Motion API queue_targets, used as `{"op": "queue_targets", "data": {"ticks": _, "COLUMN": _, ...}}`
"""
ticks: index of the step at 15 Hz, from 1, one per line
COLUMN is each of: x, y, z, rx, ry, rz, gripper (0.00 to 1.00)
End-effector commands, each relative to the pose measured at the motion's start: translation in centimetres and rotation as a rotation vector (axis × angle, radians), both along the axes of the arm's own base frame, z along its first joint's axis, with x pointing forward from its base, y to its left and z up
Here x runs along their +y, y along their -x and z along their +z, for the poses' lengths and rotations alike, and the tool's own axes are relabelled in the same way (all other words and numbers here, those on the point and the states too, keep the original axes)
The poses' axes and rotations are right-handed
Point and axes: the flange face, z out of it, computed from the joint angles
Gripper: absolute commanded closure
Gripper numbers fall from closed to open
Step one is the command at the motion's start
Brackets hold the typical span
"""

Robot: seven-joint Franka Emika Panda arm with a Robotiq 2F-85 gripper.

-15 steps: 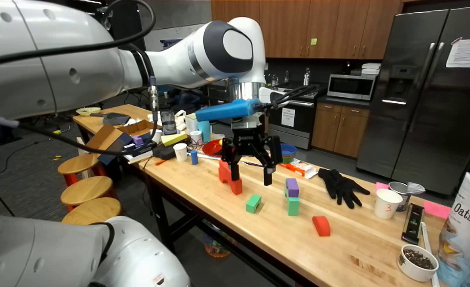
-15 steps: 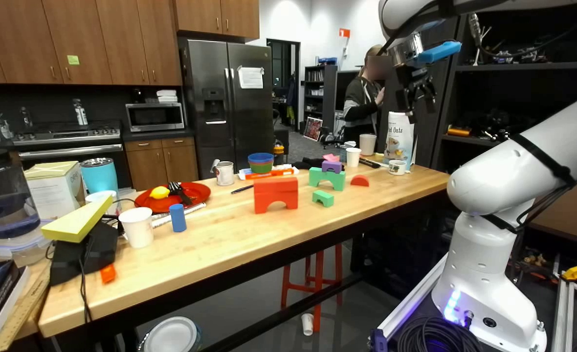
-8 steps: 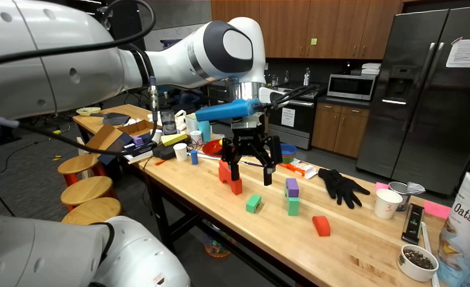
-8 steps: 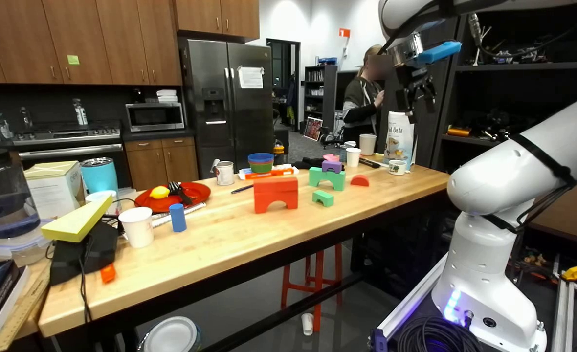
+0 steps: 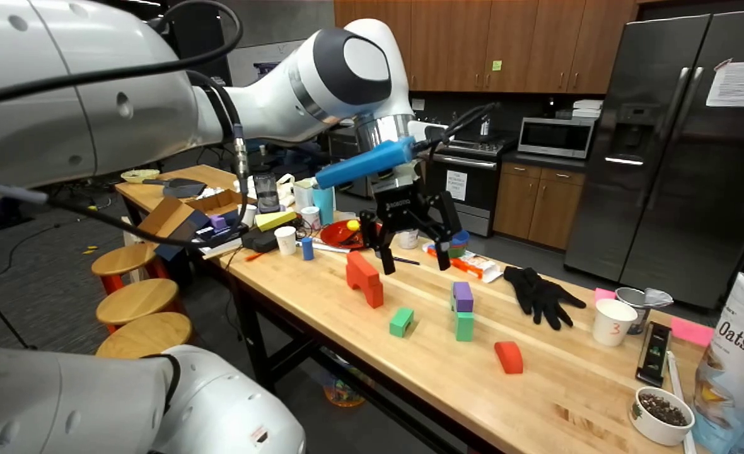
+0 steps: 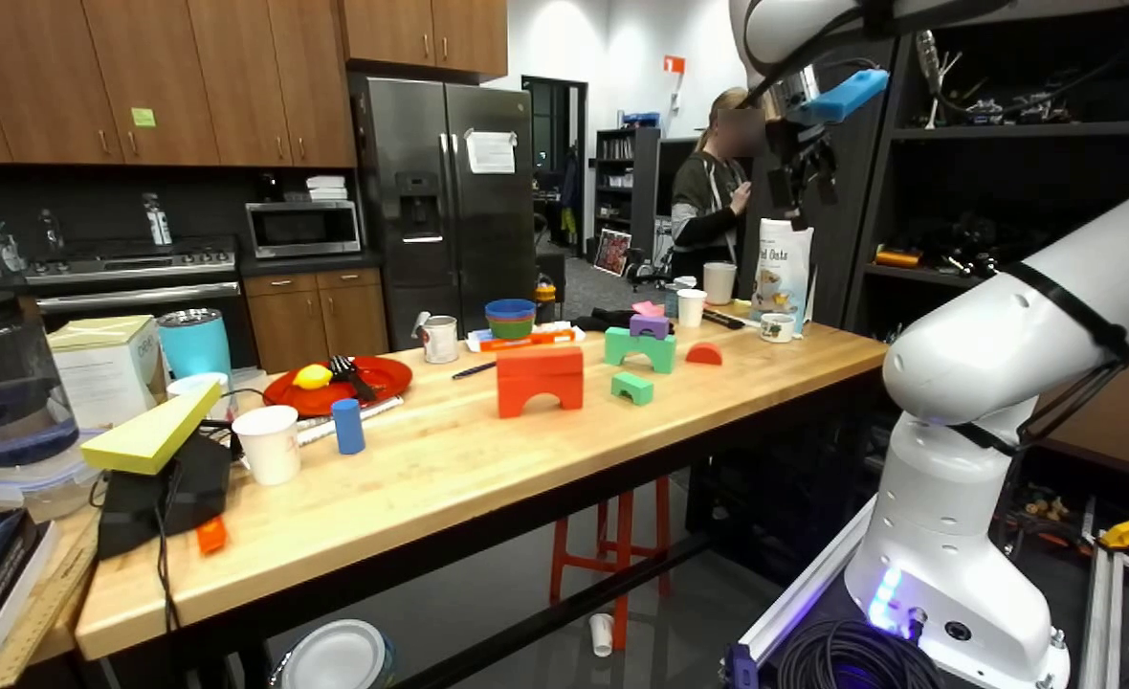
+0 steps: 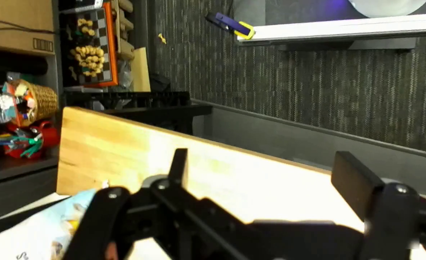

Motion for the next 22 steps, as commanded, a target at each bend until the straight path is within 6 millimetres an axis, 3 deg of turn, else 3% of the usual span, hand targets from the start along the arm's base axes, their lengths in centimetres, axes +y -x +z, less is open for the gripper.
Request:
{"op": "queue_targets", "data": {"ticks": 1, "x": -1.0, "y": -1.5, "z": -1.7, "rx": -0.029, "ry": -0.064, "rz": 0.084, "gripper": 0.0}}
{"op": "queue_targets", "data": {"ticks": 7, "x": -2.6, "y": -2.7, "z": -6.9, "rx": -0.019, "ry": -0.232, "rz": 0.105, "gripper": 0.0}}
{"op": "queue_targets", "data": {"ticks": 14, "x": -2.5, "y": -4.5, "z": -12.1, "rx": 0.01, "ry": -0.337, "rz": 0.092, "gripper": 0.0}}
{"op": "queue_targets", "data": {"ticks": 22, "x": -0.8, "y": -8.7, "z": -15.4, "rx": -0.206, "ry": -0.243, "rz": 0.167, "gripper": 0.0}}
